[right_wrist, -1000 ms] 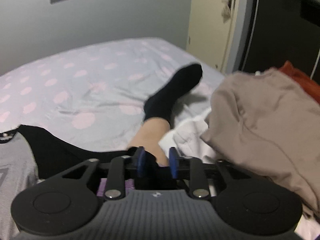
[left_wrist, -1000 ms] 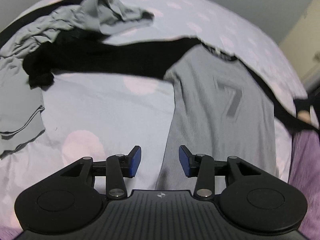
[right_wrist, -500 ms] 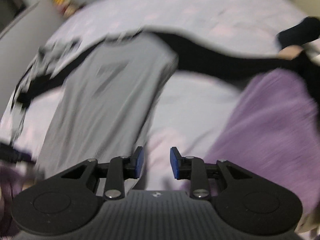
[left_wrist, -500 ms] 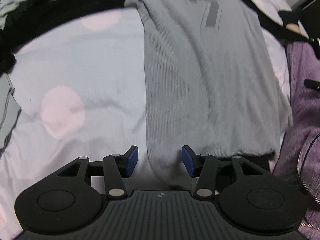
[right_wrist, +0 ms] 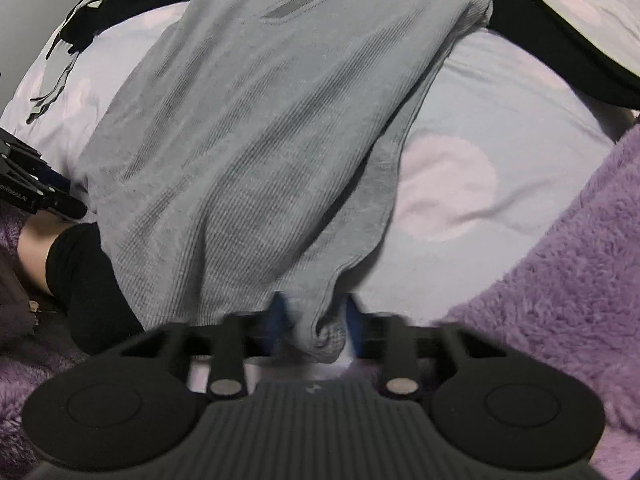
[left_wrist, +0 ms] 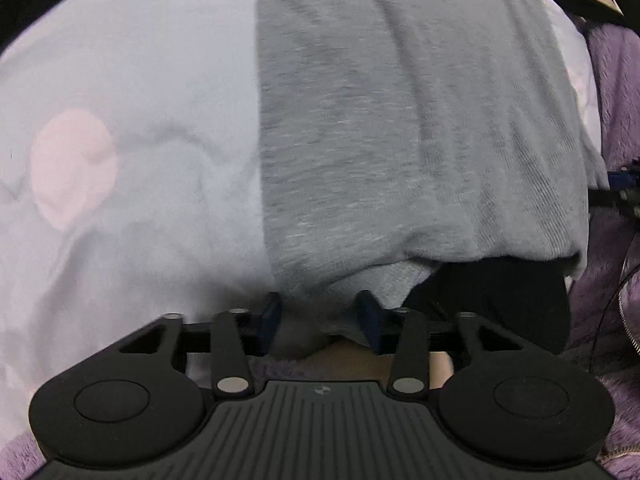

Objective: Fold clothes
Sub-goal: 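Drag the hem with both grippers to straighten the shirt, then release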

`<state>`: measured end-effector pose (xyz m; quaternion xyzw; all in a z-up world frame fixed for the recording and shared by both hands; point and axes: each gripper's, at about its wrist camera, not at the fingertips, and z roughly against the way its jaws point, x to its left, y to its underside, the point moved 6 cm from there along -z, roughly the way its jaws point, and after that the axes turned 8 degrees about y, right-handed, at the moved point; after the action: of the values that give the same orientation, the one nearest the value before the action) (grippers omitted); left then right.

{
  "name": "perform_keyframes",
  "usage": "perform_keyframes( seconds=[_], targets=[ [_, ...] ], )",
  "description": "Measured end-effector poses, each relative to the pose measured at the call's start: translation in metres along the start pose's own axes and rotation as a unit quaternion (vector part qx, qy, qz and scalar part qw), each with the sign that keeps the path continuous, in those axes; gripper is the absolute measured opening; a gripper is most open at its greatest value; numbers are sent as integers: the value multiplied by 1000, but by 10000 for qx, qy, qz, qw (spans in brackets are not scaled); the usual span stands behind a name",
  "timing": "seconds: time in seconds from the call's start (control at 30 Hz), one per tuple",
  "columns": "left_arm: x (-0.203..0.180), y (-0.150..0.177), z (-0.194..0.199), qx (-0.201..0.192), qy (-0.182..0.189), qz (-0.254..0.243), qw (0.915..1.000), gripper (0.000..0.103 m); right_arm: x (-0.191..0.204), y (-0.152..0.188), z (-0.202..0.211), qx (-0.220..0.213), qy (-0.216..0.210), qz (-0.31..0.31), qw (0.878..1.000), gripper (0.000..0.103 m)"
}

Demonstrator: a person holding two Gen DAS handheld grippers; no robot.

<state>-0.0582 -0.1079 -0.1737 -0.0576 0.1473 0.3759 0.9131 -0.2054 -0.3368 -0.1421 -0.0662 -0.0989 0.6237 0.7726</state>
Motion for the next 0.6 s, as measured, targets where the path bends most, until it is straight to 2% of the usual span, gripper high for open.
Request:
perform_keyframes(
  seconds=[0.07,0.1,0.2,0.37,0.5,0.6],
  targets=[
    [-2,2,3,-134,13,-41,9999,9,-2,0,3,-42,-70,-36,10000,12],
    [-3,3,5,-210,39,-47,9998,6,-3,0,7,-94,-96,-68,9999,11],
    [-2,4,28,-619,212,-27,9979,5,-12,-1,30,-321,-225,-297,9988,11],
    [-4,4,90,-1264,596,50,9902,4,-31,-3,84,-691,-462,-695,9941,10],
    [-1,11,119,-1291,829,16,9882,4,-42,-4,111,-645,-557,-898,9923,10],
    [3,19,120,-1102,840,75,9903,4,-47,3,115,-415,-626,-1021,9919,10]
  ],
)
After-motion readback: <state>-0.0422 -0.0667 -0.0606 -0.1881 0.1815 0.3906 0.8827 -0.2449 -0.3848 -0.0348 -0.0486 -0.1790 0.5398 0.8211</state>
